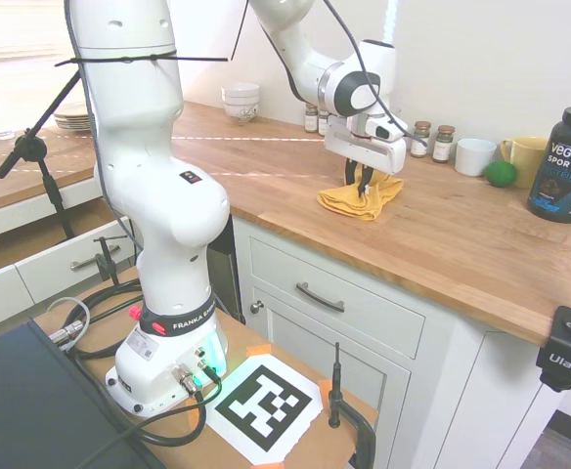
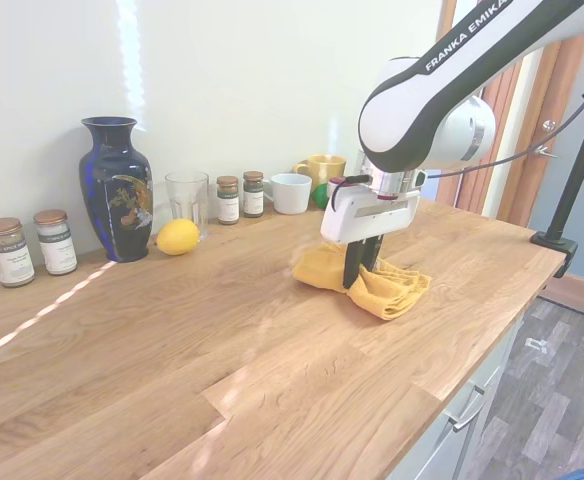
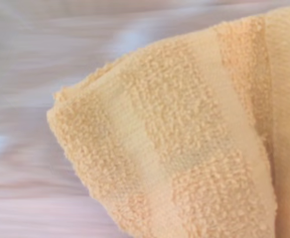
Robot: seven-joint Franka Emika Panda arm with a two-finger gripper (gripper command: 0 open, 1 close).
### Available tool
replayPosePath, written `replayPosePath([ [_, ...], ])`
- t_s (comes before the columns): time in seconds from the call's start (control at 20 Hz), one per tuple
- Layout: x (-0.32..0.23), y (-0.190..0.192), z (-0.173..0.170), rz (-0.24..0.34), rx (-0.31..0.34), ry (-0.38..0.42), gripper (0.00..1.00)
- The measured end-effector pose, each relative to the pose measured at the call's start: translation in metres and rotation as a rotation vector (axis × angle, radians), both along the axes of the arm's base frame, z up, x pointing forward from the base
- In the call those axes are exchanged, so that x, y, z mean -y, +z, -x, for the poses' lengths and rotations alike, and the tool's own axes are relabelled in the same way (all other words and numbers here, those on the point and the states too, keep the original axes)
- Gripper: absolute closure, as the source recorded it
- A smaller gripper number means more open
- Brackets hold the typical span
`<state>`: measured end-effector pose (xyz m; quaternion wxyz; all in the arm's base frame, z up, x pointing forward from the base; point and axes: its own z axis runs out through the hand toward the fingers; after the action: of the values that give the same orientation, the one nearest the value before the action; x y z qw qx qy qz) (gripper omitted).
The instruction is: Wipe the counter
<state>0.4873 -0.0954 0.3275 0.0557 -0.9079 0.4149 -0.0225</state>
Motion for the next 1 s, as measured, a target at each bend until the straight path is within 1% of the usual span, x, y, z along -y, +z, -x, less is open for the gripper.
replayPosePath([
  [0.3,0.094,0.001,0.019,-0.008,-0.015,-0.016,1.00],
  [0.55,0.150,0.003,0.022,-0.008,-0.026,-0.034,1.00],
  [0.75,0.172,0.003,0.021,-0.011,-0.032,-0.042,1.00],
  [1.0,0.174,0.003,0.019,-0.015,-0.035,-0.039,1.00],
])
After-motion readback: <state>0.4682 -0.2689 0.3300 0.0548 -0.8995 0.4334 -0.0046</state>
